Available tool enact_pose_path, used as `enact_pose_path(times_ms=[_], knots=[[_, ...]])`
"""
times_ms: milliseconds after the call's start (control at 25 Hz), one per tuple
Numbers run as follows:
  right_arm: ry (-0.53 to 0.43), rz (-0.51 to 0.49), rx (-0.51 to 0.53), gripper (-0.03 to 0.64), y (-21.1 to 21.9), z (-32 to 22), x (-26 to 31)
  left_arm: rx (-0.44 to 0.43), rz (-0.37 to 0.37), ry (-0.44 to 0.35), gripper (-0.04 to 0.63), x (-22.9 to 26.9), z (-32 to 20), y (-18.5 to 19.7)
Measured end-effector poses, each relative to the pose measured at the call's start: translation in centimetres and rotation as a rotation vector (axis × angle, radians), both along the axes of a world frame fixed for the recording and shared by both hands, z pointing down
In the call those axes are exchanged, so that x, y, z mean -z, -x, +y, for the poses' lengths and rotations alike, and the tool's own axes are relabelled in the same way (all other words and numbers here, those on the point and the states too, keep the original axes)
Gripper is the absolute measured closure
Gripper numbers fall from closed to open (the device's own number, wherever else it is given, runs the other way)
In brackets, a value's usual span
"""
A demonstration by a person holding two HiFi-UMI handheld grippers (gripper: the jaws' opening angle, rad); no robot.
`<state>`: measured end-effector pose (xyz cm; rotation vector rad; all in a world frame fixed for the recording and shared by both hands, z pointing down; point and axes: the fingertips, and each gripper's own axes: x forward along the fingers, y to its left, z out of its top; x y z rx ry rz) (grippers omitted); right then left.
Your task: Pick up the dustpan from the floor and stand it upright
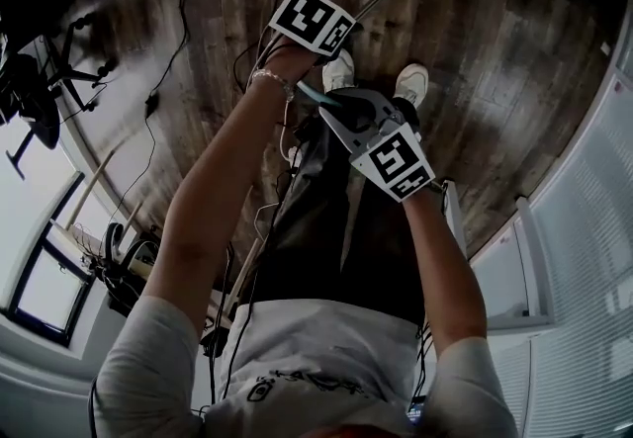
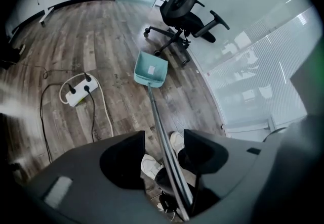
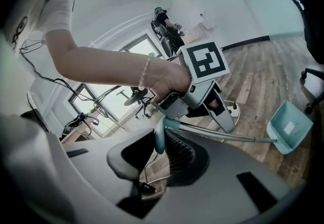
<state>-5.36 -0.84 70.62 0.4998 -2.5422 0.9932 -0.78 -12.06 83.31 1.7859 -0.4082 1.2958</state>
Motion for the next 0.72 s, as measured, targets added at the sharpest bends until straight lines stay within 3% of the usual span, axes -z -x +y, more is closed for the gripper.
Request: enact_pose_path(times_ms=[240, 480, 720], knots=[[0.0, -0.037, 0.015, 0.558, -0.6, -0.4, 3.0, 0.064, 0.05, -0.093, 0.354, 4.9, -1.9, 0.9], [0.021, -0.069, 0.016, 0.557, -2.0, -1.0, 6.8, 0.072, 0.115, -0.075, 0.354, 9.9, -0.9, 1.5], [0.045, -0.096, 0.022, 0.555, -3.8, -1.4, 9.5, 0.131, 0.23, -0.06, 0.35, 15.7, 1.0, 2.0]])
